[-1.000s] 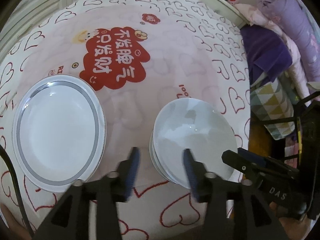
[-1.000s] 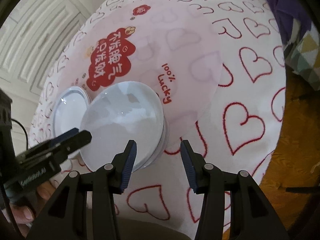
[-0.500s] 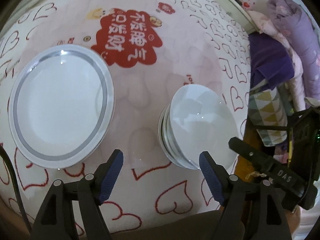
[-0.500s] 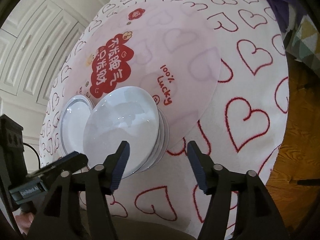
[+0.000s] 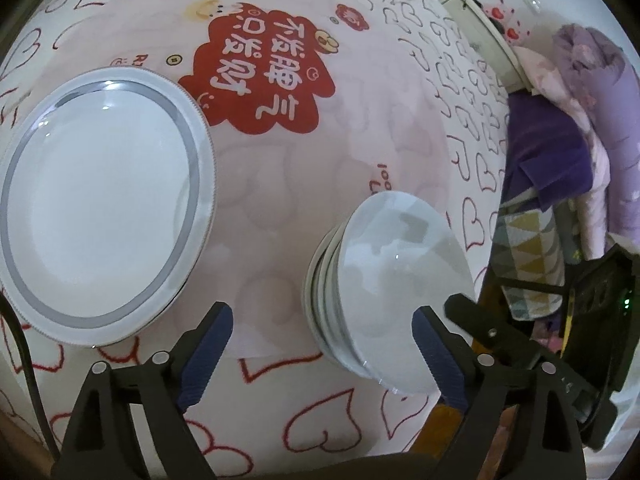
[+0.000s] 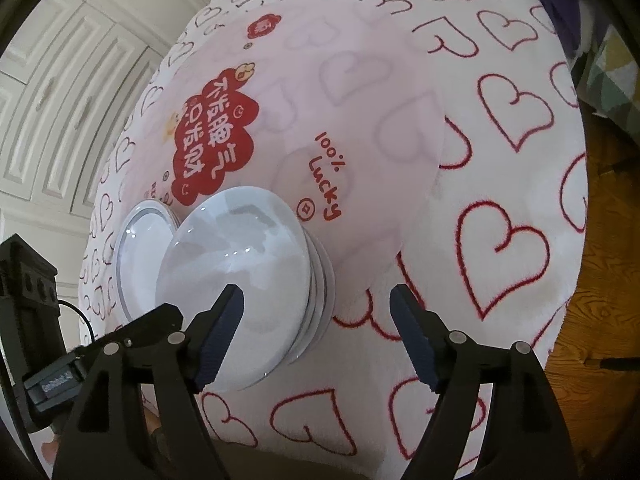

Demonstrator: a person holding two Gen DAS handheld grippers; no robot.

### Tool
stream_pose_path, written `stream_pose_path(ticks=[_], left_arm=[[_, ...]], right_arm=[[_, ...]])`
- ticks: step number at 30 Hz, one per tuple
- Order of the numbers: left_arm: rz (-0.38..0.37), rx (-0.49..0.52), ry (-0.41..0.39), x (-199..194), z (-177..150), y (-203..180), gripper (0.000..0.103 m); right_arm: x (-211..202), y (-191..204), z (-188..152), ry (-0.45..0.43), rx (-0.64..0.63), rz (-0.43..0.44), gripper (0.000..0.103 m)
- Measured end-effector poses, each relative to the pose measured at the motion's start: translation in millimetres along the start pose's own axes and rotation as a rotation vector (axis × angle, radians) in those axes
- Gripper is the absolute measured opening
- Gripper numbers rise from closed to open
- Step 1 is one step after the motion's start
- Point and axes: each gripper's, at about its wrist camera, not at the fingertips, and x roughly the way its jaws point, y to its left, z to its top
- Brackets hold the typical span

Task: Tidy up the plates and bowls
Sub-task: 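Close both tools on the rim of the nested bowl stack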

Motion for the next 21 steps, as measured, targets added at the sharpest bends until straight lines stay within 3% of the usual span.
stream_pose_path(ticks=[14, 19, 21], left_arm=[[0.013, -0.052, 0.045, 47.8, 10.8, 7.4, 0.088], [-0.015, -0.088, 0.075, 63.6, 11.0, 19.2, 0.067], [-0.034, -0.086, 0.081, 67.6, 11.2, 20.4, 0.059]], right_arm=[[36.1, -12.5, 10.1, 0.073, 0.020, 0.012, 0.078], [46.8, -12.7, 11.5, 0.098, 0.021, 0.036, 0.078], [50.8, -11.4, 11.6, 0.108, 0.017, 0.045, 0.073]])
